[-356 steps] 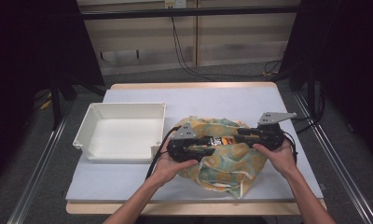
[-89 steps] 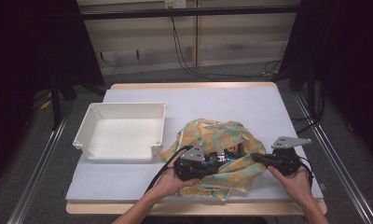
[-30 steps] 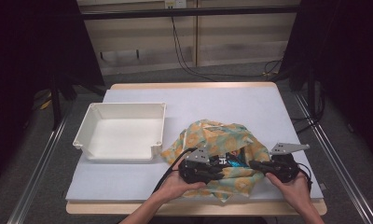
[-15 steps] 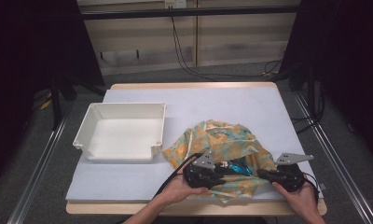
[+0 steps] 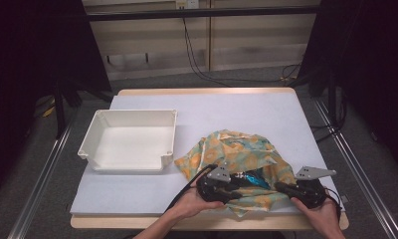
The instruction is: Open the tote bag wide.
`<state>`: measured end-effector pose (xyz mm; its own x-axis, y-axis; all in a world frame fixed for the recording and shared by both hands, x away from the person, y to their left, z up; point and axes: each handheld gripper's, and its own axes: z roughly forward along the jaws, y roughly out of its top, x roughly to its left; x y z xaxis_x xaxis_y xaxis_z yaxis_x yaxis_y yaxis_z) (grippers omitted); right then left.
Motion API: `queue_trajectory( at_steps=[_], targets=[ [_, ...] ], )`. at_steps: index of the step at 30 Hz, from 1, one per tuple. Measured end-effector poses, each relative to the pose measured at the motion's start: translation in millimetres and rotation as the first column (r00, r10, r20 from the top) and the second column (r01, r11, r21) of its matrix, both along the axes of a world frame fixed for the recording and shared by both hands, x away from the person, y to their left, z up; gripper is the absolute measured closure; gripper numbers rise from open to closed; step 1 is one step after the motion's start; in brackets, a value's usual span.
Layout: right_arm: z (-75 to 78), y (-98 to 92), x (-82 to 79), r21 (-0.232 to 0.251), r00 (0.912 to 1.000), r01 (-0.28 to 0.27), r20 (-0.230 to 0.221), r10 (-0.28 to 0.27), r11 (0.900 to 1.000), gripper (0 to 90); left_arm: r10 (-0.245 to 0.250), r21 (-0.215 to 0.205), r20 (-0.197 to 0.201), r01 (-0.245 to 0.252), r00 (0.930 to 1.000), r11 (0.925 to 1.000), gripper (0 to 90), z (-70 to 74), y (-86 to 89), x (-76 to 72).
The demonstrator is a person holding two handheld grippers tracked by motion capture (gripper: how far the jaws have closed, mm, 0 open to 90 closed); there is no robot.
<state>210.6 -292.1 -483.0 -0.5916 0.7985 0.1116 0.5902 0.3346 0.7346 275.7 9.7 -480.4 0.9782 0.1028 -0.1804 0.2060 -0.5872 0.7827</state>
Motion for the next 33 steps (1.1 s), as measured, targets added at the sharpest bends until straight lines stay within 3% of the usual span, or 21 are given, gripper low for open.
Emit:
queue_trajectory(
  at_steps=[2, 4, 7, 11, 13, 15, 18, 20, 24, 26, 28, 29, 30, 33],
  targets=[
    [1.4, 0.6, 2.5, 0.015, 1.0, -0.006, 0.003, 0.006, 1.0, 89.5, 0.004, -0.008, 0.007, -0.004, 1.0, 1.0, 67.2, 5.3, 2.6, 0.0],
    [6.5, -1.3, 4.2, 0.063, 0.9999, -0.011, 0.012, 0.011, 0.998, 85.7, 0.011, -0.034, 0.001, -0.011, 0.9999, 0.9994, 65.8, 11.2, 5.0, 0.1],
    [15.5, -2.9, 4.3, 0.091, 0.9992, -0.017, 0.038, 0.014, 0.996, 78.6, 0.014, -0.077, 0.002, -0.014, 0.9999, 0.9969, 65.2, 21.3, 7.9, 0.5],
    [41.2, -4.0, 5.3, 0.138, 0.9947, -0.028, 0.101, 0.014, 0.99, 67.9, 0.029, -0.114, 0.005, -0.028, 0.9996, 0.9931, 66.0, 32.7, 11.6, 1.8],
    [45.1, -4.2, 6.3, 0.14, 0.9934, -0.025, 0.114, 0.009, 0.99, 66.5, 0.031, -0.131, 0.01, -0.029, 0.9995, 0.991, 67.2, 37.2, 12.7, 3.4],
    [60.0, -5.5, 16.0, 0.147, 0.9879, -0.026, 0.155, 0.003, 0.989, 58.4, 0.038, -0.145, 0.019, -0.035, 0.9991, 0.9889, 67.3, 44.6, 11.0, 8.3],
    [65.0, -4.0, 26.2, 0.146, 0.9862, -0.035, 0.165, 0.011, 0.989, 57.6, 0.05, -0.158, 0.01, -0.047, 0.9987, 0.9863, 67.2, 47.3, 8.2, 13.4],
    [66.3, -1.0, 38.6, 0.146, 0.9852, -0.045, 0.171, 0.019, 0.988, 56.3, 0.074, -0.16, 0.02, -0.07, 0.9971, 0.9847, 66.1, 46.3, 4.1, 18.5],
    [60.4, 9.4, 62.6, 0.1, 0.9862, -0.043, 0.163, 0.026, 0.994, 52.3, 0.096, -0.148, 0.022, -0.092, 0.9951, 0.9847, 65.7, 39.9, -0.9, 27.5],
    [56.1, 13.4, 71.3, 0.089, 0.9862, -0.057, 0.16, 0.042, 0.994, 54.0, 0.107, -0.142, 0.02, -0.103, 0.9941, 0.9845, 63.8, 36.2, -1.6, 31.1],
    [51.9, 15.1, 78.6, 0.085, 0.9872, -0.057, 0.154, 0.043, 0.995, 62.5, 0.115, -0.135, 0.013, -0.112, 0.9933, 0.9845, 62.3, 32.6, -2.2, 33.8],
    [47.5, 14.1, 86.1, 0.098, 0.9876, -0.058, 0.151, 0.043, 0.993, 74.6, 0.118, -0.134, 0.012, -0.115, 0.993, 0.9842, 61.8, 30.7, -2.6, 34.8],
    [47.5, 14.1, 86.1, 0.098, 0.9876, -0.058, 0.151, 0.043, 0.993, 74.6, 0.12, -0.131, 0.011, -0.118, 0.9927, 0.9844, 61.8, 29.6, -2.7, 35.3],
    [42.6, 10.2, 98.1, 0.116, 0.9894, -0.049, 0.141, 0.033, 0.992, 88.5, 0.119, -0.127, 0.017, -0.116, 0.9927, 0.9851, 60.4, 27.7, -2.6, 34.8]
  ],
)
